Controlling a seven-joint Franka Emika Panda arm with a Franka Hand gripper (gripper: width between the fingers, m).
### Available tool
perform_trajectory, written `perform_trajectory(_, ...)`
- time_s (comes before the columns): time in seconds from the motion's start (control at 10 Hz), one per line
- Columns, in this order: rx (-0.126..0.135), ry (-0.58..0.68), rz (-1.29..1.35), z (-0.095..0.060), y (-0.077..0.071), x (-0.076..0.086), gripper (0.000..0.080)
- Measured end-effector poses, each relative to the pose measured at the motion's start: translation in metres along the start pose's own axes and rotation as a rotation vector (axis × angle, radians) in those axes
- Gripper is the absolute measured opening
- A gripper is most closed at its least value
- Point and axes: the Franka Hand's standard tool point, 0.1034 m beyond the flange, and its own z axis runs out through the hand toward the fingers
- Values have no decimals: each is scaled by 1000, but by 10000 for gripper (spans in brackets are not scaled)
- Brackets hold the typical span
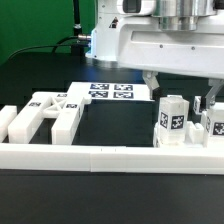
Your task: Assemble chair
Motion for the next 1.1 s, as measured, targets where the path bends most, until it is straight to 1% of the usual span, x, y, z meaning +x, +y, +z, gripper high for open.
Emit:
perform_trajectory(0.2,-4,5,-101,0,2,2,649)
perform_trajectory(0.3,-15,8,-206,-1,3,3,649)
perform_trajectory(0.4,-31,15,-363,-2,3,5,649)
perform_trajectory(0.5,-32,15,-469,-2,8,8,649)
perform_trajectory(0.6,-33,15,-529,-3,14,12,649)
perform_trajectory(0.7,-32,23,-530,-3,17,15,649)
perform_trajectory(0.8,-31,23,-505,-3,16,14,649)
perform_trajectory(1.0,-28,24,-408,-3,16,14,391)
perform_trajectory(1.1,-27,25,-335,-3,16,14,391)
